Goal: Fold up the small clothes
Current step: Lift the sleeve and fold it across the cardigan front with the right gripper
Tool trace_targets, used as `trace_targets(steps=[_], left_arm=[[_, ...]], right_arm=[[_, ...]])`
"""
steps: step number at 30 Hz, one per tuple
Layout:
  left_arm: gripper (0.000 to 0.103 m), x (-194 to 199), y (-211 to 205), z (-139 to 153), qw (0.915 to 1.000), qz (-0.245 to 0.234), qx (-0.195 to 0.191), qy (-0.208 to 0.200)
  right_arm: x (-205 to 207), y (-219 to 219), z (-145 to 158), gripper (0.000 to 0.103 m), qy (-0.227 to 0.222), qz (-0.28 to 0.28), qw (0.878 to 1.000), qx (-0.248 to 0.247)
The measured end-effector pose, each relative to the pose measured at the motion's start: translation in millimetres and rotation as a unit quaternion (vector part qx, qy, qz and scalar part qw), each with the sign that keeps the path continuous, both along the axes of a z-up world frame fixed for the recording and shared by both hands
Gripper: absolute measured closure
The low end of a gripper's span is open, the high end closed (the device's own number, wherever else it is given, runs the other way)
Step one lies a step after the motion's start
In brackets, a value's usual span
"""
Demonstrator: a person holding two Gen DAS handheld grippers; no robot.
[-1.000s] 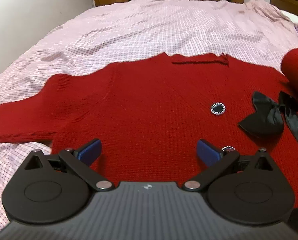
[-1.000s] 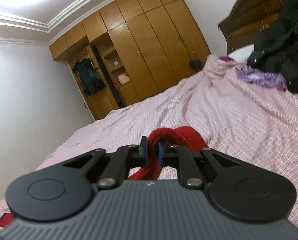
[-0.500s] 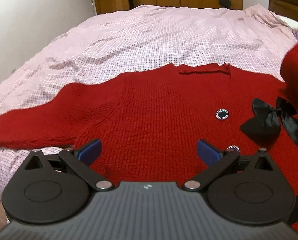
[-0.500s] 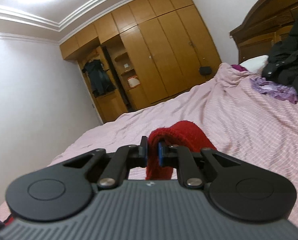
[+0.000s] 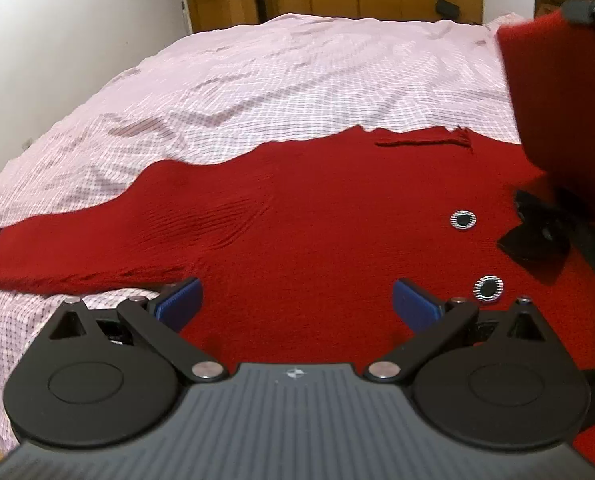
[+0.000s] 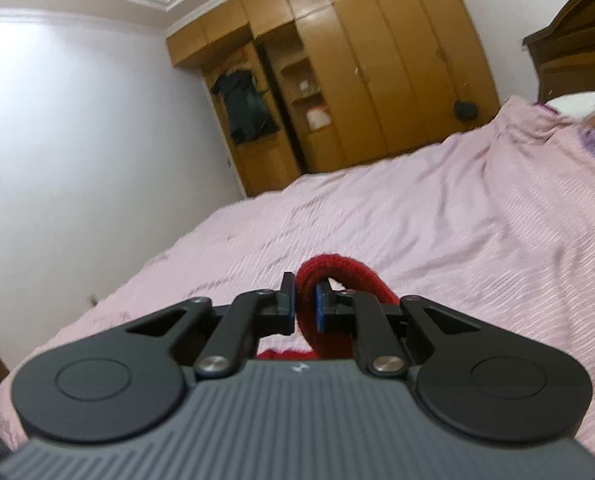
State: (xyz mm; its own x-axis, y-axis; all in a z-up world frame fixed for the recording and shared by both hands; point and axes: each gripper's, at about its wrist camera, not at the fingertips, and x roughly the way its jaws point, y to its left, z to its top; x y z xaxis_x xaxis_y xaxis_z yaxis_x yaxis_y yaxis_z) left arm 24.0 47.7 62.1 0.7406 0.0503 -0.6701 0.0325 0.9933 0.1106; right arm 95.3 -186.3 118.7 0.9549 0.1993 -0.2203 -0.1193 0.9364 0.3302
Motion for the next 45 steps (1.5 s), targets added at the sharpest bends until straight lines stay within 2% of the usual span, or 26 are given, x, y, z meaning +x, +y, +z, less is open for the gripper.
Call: trace_targets(steps=[10,13,16,18,20,24,29,34,40,45], left_arm=[[0.0,-1.3,32.1,-6.9,0.9993,0.034,-0.006,0.015],[0.0,-0.8,33.8,-7.6,0.9991,0.038,-0.007,0.018],[0.0,0.4,31.3,-7.8,0.9992,0.035,-0.005,0.019],[0.0,1.1,27.1,-8.2,0.9993,0.032,0.001,0.02],[0.0,2.5,23.3,-8.1,0.9994,0.029,0.001,0.02],[0.0,0.3,15.4,-5.4,0.9997,0.02,0.004,0.016],[0.0,-5.4,7.5,1.8,0.9999,0.012,0.002,0.008],[0.0,-11.6,-3.6,12.6,0.9999,-0.004,0.006,-0.011],[0.0,-10.9,-27.7,22.2,0.999,-0.037,-0.001,-0.024],[0.0,2.0,-57.2,25.1,0.9973,-0.064,0.01,-0.033]], right_arm=[[28.1,62.0,-59.8,0.089,0.087,0.062,0.994,-0.015],[31.7,67.3,-72.9,0.087,0.104,0.087,0.991,-0.007],[30.1,71.3,-78.7,0.071,0.12,0.102,0.987,0.003],[27.5,72.4,-81.1,0.048,0.132,0.107,0.985,0.014],[21.2,72.6,-82.4,0.038,0.138,0.113,0.984,0.026],[13.9,65.5,-84.3,0.037,0.144,0.109,0.983,0.036],[-6.4,57.7,-84.5,0.035,0.178,0.067,0.981,0.04],[-36.7,39.1,-81.3,0.036,0.169,0.05,0.982,0.071],[-62.0,14.6,-79.5,0.036,0.171,0.005,0.984,0.049],[-75.3,-16.4,-87.2,0.036,0.192,-0.035,0.978,0.075]])
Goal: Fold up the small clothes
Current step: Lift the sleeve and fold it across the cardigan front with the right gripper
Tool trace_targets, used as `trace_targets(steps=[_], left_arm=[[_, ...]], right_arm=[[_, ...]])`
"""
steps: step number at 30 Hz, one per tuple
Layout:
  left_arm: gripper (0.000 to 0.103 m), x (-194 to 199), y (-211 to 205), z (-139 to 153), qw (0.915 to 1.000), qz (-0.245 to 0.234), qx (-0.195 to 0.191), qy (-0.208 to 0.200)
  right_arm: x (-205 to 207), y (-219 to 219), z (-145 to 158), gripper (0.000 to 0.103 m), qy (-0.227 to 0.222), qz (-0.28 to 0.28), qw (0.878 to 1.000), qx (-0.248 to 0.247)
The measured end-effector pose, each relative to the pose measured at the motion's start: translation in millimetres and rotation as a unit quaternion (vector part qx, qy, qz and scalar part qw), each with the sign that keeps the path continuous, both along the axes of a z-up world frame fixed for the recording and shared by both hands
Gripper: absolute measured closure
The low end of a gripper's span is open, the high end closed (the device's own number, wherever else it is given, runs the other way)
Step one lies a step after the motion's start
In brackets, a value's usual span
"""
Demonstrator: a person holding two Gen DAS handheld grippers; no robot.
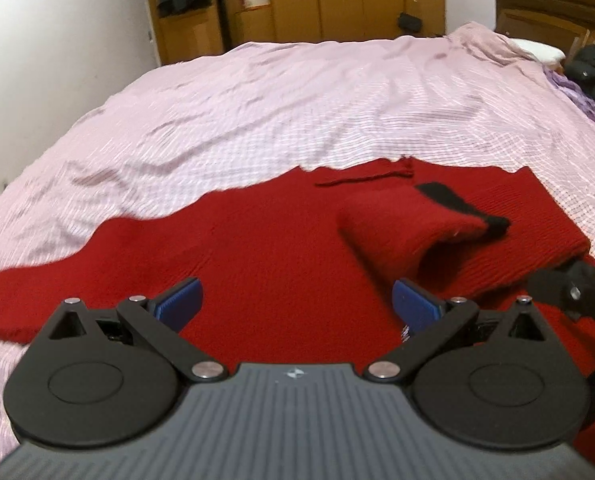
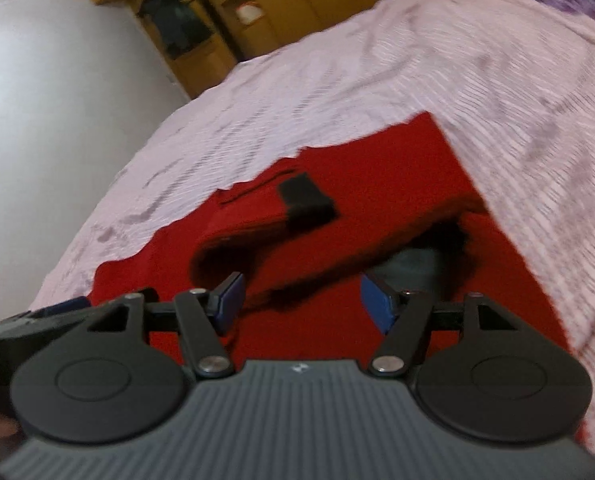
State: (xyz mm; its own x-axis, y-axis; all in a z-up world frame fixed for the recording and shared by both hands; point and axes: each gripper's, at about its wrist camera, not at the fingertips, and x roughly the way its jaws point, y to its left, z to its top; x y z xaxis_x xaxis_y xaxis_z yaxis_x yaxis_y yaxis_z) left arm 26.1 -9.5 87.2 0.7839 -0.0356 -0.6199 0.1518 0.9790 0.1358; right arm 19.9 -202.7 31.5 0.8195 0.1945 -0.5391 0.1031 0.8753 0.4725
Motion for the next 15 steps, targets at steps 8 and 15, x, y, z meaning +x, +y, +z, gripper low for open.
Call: trace_targets(steps=[8,15], left_arm=[[0.0,23.4,-44.0,-5.3,0.9978,-0.066,-0.001,0.005],[0.0,50.4,-77.4,-25.2,0.9949,-0.092,0.033,0.027]], right_arm=[[-0.5,-31.6,-21.0,0.037,0.021,-0.037,0.999,0.033],[3.9,-45.0,-31.7,0.038,-0.002,-0.05,0.997,0.064]])
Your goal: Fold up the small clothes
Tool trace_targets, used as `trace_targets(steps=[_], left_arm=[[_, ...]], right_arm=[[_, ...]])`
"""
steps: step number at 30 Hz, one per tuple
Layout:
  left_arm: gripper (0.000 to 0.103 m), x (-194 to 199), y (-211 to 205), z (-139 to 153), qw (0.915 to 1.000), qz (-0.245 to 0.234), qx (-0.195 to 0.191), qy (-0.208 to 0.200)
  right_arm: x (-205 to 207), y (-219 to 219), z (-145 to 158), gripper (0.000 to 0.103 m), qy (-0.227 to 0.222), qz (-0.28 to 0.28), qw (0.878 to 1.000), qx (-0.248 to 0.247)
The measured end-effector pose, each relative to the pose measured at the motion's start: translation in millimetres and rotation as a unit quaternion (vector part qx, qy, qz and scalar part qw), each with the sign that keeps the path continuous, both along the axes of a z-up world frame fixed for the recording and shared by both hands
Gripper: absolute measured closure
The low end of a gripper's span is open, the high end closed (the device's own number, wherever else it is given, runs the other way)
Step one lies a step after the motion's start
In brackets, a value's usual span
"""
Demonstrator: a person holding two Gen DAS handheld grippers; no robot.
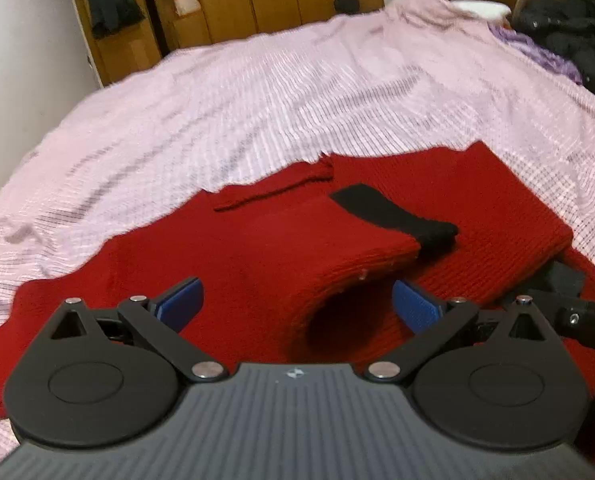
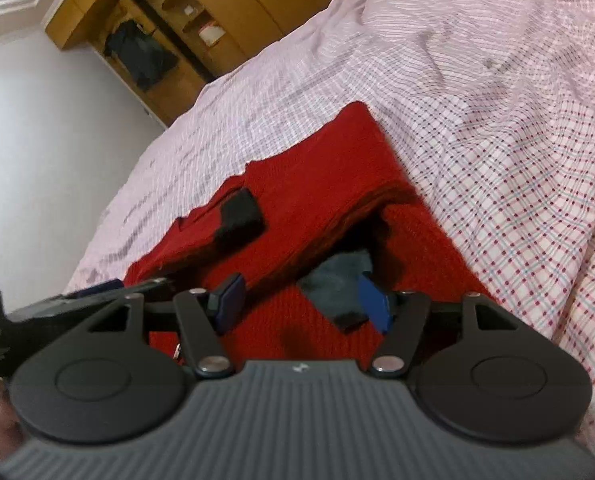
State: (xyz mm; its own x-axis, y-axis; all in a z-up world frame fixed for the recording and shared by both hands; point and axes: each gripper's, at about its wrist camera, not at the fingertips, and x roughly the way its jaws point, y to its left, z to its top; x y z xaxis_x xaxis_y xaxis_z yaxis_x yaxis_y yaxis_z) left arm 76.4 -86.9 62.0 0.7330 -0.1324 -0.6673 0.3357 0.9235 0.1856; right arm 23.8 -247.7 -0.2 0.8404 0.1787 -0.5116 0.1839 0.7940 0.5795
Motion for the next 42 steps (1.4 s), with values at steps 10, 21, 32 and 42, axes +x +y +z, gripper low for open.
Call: trace_targets(steps=[10,21,32,42], left_arm=[[0.056,14.0,-14.1,-8.1,0.9993,-0.004,-0.022,-0.03],[0.065,22.8,58.4,6.3,0.9862,0.112,-0.119,-0.025],[0.048,12.7,104.6,-10.8,0.9784,0.166,-0.123,0.003],[0.048,3.2,148.6,-13.4,0.9664,0.221,-0.13,0.02]], right_arm=[[0.8,-5.5,-12.0,0.039,-0.03,-0.009,0.999,0.009],[0.9,-5.4,-13.1,0.039,-0.033,-0.01,0.999,0.007],[0.6,-5.1,-12.4,0.039,-0.031,-0.01,0.999,0.004],[1.9,-4.8,-12.0,0.039,-0.029,-0.01,1.0,-0.002]])
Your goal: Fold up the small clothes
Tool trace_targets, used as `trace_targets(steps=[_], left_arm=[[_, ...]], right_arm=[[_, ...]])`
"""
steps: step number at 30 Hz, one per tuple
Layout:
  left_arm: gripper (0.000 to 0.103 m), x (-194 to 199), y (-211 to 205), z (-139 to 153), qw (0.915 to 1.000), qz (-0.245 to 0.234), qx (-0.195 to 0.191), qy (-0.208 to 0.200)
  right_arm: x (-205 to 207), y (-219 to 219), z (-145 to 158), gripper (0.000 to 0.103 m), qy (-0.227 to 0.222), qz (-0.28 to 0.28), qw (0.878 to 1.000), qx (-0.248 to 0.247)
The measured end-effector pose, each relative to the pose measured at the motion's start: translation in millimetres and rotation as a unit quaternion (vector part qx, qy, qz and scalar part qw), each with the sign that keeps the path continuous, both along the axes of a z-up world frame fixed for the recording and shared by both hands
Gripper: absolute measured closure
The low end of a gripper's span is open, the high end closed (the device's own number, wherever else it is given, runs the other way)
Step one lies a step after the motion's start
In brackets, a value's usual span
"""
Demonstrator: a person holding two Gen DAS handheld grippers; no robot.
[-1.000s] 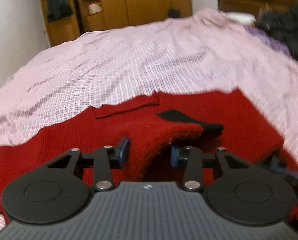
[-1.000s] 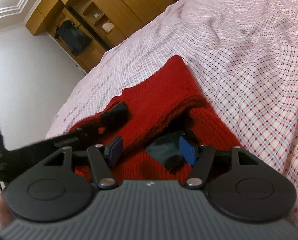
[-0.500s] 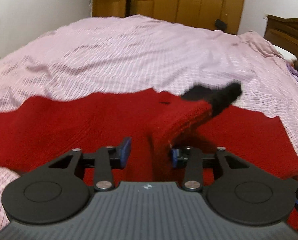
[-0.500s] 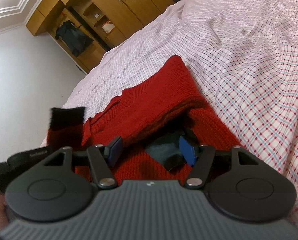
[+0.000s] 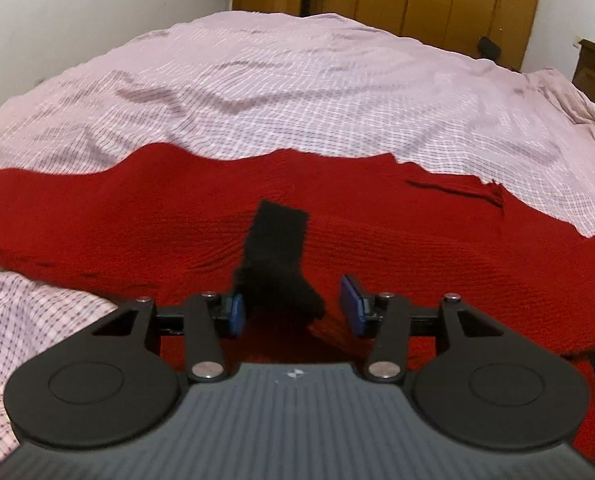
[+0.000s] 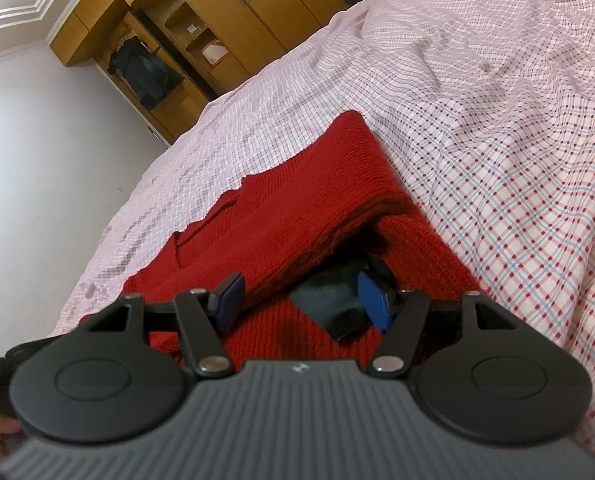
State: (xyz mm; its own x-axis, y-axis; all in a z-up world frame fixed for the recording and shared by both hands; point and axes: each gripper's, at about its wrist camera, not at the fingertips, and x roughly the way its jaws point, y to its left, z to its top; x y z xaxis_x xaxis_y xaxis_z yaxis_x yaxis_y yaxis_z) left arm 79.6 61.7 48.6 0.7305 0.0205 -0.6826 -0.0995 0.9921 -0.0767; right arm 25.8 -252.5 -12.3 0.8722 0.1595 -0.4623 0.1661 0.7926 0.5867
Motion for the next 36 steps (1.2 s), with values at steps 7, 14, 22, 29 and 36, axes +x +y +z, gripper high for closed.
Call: trace_targets(steps=[7,14,22,29,36], left_arm=[[0.047,-2.9,17.0,16.4,0.9998,-0.003,-0.015,0.01],[0.041,6.0,22.7,34.4,0.9997,-0.023,-0.004,0.008],[0.036,24.0,17.8,32.1,0.9989,-0.044,0.001,0.018],[0.034,39.1,16.3,11.1,0.9983,-0.044,-0.006,0.038],[0.034,41.3,10.9,-5.1,0.9972,-0.066,0.002,0.034]], right_arm=[[-0.2,-1.3,1.6,0.039,0.003,0.001,1.0,0.004],[0.5,-1.4,9.8,0.038,0.013,-0.001,1.0,0.01],[0.0,-8.0,25.6,0.036,0.011,-0.009,1.0,-0.004],[3.4,-11.1,28.2,0.036,0.012,-0.017,1.0,-0.018],[11.6,-18.8,33.1,0.036,0.015,-0.017,0.999,-0.026]])
